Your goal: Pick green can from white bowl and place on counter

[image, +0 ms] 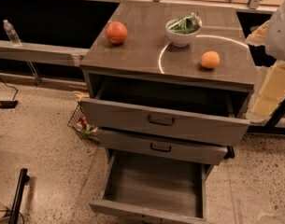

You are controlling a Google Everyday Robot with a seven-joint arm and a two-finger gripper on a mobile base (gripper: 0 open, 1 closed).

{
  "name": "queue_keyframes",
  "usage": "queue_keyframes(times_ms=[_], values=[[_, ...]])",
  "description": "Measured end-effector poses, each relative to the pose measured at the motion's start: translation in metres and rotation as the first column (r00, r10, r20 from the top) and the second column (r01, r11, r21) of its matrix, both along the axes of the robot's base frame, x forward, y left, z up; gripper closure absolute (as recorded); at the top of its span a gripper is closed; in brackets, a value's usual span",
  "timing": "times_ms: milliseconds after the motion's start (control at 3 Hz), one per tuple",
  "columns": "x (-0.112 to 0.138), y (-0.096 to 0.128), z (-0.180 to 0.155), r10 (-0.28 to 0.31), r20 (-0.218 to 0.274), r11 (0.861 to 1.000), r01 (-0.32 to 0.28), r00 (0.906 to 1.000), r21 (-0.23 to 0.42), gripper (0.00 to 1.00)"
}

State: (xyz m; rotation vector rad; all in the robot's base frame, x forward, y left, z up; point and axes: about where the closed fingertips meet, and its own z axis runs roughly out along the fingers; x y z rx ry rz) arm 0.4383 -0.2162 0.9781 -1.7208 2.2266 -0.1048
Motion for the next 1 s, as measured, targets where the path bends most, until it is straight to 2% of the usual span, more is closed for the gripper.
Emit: queue_keyframes(times_ms=[333,667,1000], values=[[0.000,0.000,0.000,0.000,0.000,1.000,0.000,1.0000,0.000,0.00],[0.014,-0.008,0.004,-0.046,0.059,0.997,0.042,0.9972,0.061,0.00],[0.051,-0.037,0.012,-0.110,0.155,0.977,0.079,0.9818,0.197,0.00]])
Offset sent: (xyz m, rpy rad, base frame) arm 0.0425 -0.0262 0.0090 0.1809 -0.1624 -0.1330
